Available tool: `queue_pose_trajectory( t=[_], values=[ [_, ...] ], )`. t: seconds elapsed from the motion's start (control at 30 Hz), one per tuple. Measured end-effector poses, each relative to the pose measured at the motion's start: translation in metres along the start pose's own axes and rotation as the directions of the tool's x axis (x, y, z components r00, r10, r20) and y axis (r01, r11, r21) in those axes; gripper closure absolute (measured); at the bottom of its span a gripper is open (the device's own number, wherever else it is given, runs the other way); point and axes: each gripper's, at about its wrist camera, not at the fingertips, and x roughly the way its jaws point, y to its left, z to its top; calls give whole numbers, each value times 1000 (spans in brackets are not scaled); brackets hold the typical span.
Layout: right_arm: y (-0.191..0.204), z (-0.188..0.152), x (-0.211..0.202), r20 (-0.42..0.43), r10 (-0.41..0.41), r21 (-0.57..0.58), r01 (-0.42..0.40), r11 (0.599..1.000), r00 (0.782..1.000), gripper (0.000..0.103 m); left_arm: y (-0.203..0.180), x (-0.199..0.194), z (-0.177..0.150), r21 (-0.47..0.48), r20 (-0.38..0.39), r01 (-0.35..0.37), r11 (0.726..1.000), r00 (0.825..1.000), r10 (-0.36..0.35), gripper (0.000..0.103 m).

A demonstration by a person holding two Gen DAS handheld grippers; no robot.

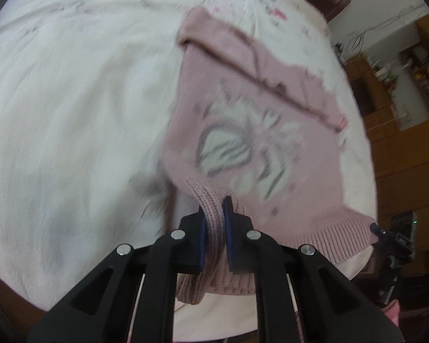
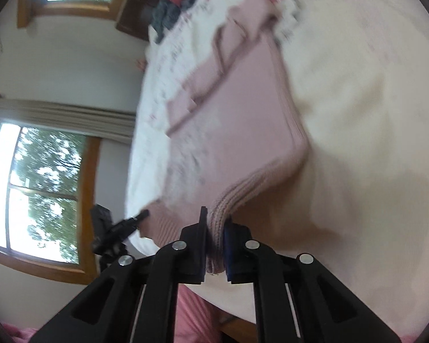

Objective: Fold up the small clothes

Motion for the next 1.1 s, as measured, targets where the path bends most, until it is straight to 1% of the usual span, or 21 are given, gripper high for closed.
queue_pose_trajectory(
  t=[0.13,0.2,0.43,0.6,0.7,0.77,0.8,0.83,0.9,0.97,1.03,1.1],
  values=[
    [12,36,1,26,16,-6,-16,1000,1000,94,-6,-1,33,-21,41,20,1000,999,-19,94],
    [13,54,7,29,16,4,-16,1000,999,94,-3,4,48,-47,44,34,998,999,-32,94],
    [-5,115,36,22,5,81,-7,997,1000,94,7,44,99,-88,26,-4,996,1000,6,94],
    [-24,145,64,-2,-30,112,30,993,1000,94,19,73,122,-116,7,-14,993,1000,15,94],
    [-35,161,75,-10,-38,129,39,991,999,93,27,84,129,-130,-10,-8,991,1000,7,93],
    [-41,171,83,-26,-55,131,58,990,998,92,35,90,132,-157,-24,14,987,1000,-18,91],
    [-45,174,83,-33,-59,128,63,990,998,89,40,90,133,-178,-24,33,983,999,-38,90],
    [-48,176,85,-40,-63,126,67,990,997,88,47,91,134,-209,-24,59,976,998,-66,90],
    [-55,182,90,-60,-67,134,75,988,996,84,55,91,135,-240,-23,98,966,994,-107,90],
    [-59,183,88,-67,-60,124,68,990,996,83,57,88,134,-234,-24,123,964,991,-132,88],
    [-60,182,82,-74,-67,93,73,993,995,79,59,81,134,-231,-12,148,961,988,-155,88],
    [-60,183,74,-63,-79,74,84,994,995,63,62,73,134,-235,7,167,958,985,-170,88]
  ],
)
